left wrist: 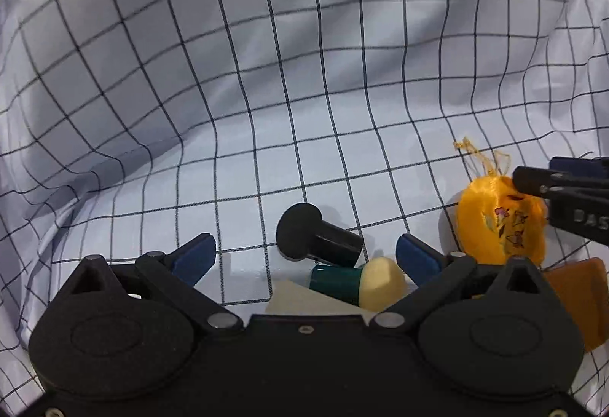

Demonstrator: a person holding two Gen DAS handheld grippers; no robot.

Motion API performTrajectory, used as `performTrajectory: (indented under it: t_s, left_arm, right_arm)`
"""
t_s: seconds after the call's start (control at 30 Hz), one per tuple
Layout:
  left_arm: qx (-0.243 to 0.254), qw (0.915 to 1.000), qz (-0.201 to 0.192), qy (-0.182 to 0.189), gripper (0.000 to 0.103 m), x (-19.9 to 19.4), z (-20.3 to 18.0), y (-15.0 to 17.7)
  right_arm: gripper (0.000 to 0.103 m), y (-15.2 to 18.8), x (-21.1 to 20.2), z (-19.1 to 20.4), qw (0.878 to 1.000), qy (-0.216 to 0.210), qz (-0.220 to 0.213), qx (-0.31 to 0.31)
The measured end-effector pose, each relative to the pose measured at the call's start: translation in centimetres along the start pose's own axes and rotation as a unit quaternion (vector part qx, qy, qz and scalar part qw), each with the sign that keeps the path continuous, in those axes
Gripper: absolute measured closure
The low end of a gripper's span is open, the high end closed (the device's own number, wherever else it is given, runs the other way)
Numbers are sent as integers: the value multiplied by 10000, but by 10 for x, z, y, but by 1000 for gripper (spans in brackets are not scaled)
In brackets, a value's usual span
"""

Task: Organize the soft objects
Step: 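Grasp the orange satin drawstring pouch with the right gripper, then grasp the black cylindrical item with the left gripper while the right holds the pouch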

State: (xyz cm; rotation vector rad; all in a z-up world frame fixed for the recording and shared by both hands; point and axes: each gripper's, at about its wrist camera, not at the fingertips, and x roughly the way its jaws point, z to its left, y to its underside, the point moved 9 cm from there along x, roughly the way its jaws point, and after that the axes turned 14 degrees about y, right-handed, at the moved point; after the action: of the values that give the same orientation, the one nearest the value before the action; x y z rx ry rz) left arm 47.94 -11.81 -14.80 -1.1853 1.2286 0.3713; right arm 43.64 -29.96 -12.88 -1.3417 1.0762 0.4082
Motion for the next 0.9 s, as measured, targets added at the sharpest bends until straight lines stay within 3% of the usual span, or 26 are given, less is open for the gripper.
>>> performTrajectory:
  t_s: [0.23,0.33,0.4,0.47,0.73,0.8,0.9]
  left_arm:
    - [-331,9987,289,266,14,21,9,-2]
    - [-471,9970,343,508,30,27,11,-5]
    - [-541,9949,343,777,47,30,9,-6]
    - [-567,9952,323,726,50,30,9,-8]
    - [-743,9954,202,565,48,26,22,-12]
    - [-880,9945,137,553,40,23,32,-15]
    - [-1044,9935,47,450,29,19,45,-18]
  right_arm:
    - [59,4,-1,-6,9999,-80,55,47]
    - [53,4,-2,-8,9999,-114,28,33]
    - [49,5,-4,-7,9999,-155,0,-2]
    - [44,6,-8,-5,9998,-205,-39,-65]
    - [25,13,-21,14,9984,-260,-250,-443]
    - [18,13,-21,20,9978,-304,-259,-531]
    - [17,17,-18,33,9967,-383,-151,-697]
